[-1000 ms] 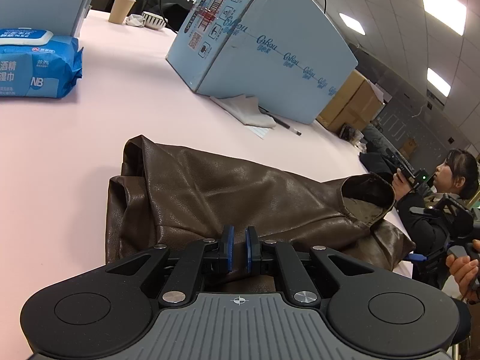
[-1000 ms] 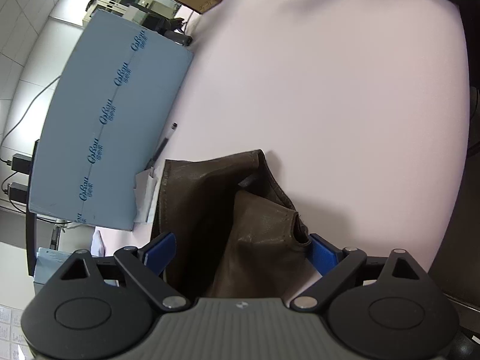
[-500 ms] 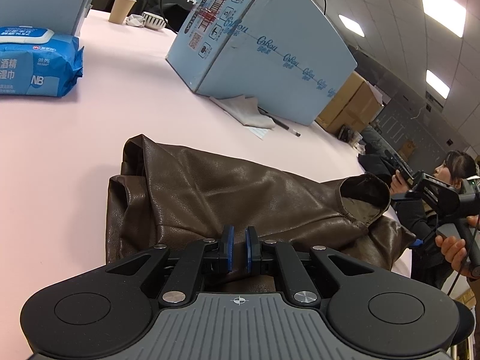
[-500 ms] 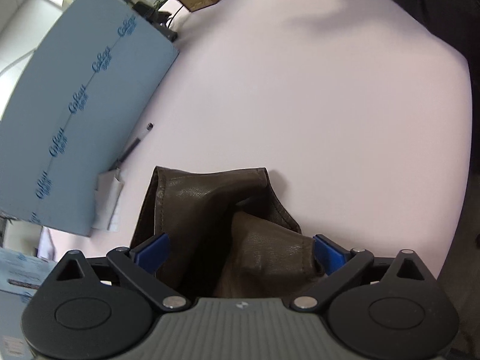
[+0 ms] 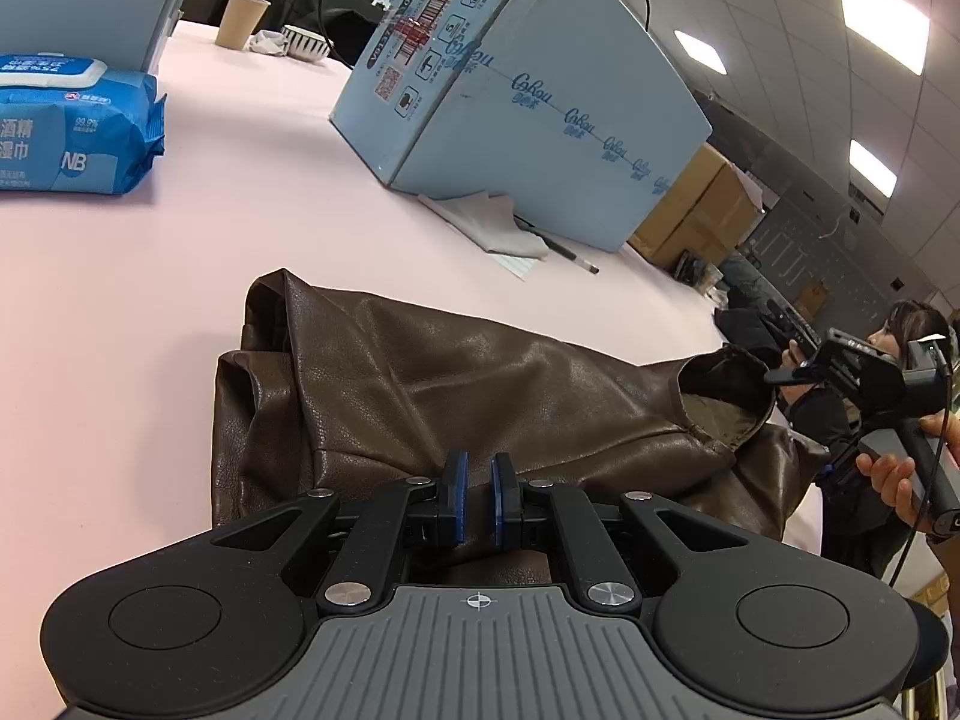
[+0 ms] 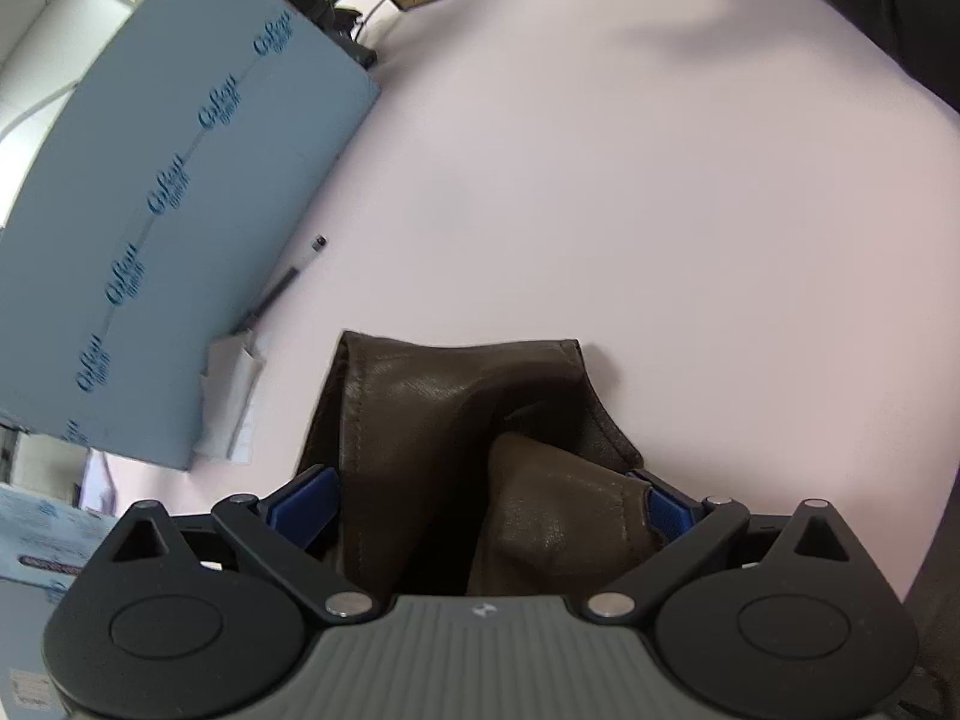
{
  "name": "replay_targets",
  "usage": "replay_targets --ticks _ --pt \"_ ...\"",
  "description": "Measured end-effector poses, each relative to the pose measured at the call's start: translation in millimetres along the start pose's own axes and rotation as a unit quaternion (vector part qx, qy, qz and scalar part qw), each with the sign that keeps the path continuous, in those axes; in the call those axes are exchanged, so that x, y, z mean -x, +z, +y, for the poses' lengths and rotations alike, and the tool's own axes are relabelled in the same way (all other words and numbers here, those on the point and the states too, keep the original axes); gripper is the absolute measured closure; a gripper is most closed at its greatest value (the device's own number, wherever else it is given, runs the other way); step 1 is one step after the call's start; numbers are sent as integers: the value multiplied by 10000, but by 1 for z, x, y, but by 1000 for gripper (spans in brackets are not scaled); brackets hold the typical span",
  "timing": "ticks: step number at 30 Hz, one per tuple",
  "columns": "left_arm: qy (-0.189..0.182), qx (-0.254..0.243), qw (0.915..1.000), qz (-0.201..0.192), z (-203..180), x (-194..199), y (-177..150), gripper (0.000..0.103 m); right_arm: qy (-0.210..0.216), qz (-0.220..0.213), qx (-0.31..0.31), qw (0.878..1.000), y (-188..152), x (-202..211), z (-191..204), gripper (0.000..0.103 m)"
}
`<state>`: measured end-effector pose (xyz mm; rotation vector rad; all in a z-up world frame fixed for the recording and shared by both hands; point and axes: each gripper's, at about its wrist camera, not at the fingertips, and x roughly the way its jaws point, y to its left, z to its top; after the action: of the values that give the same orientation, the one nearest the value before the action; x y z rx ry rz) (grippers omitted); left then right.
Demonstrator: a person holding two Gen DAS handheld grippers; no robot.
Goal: Fold clothes
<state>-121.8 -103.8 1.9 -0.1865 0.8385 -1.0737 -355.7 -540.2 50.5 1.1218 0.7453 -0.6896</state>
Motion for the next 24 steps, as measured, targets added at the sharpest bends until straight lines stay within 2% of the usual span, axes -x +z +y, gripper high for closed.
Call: replay_targets --ticks 1,2,3,5,8,14,17,20,24 --pt "-2 4 10000 0 0 0 0 94 41 59 19 10000 -1 -1 -3 27" --pt "-5 7 10000 0 0 0 0 94 111 108 16 9999 -1 -2 -7 46" --pt "-7 11 10000 0 0 0 0 94 206 130 28 9997 -2 -1 -12 55" --pt "-12 22 10000 -1 1 0 0 94 446 107 84 9989 -5 0 -22 71" --pt "-16 52 10000 -2 1 1 0 94 800 -55 235 9965 -12 2 -28 83" --pt "-27 106 9999 -4 2 1 -1 94 1138 -468 850 9888 -23 23 -15 88" --pt "-29 136 9999 -3 3 1 0 94 1180 -726 1425 9801 -30 40 2 89" --pt "-37 205 9998 -4 4 2 0 94 1341 -960 2125 9631 -43 59 30 89" --pt "-45 313 9995 0 5 1 1 94 1461 -1111 3254 9276 -73 75 83 89"
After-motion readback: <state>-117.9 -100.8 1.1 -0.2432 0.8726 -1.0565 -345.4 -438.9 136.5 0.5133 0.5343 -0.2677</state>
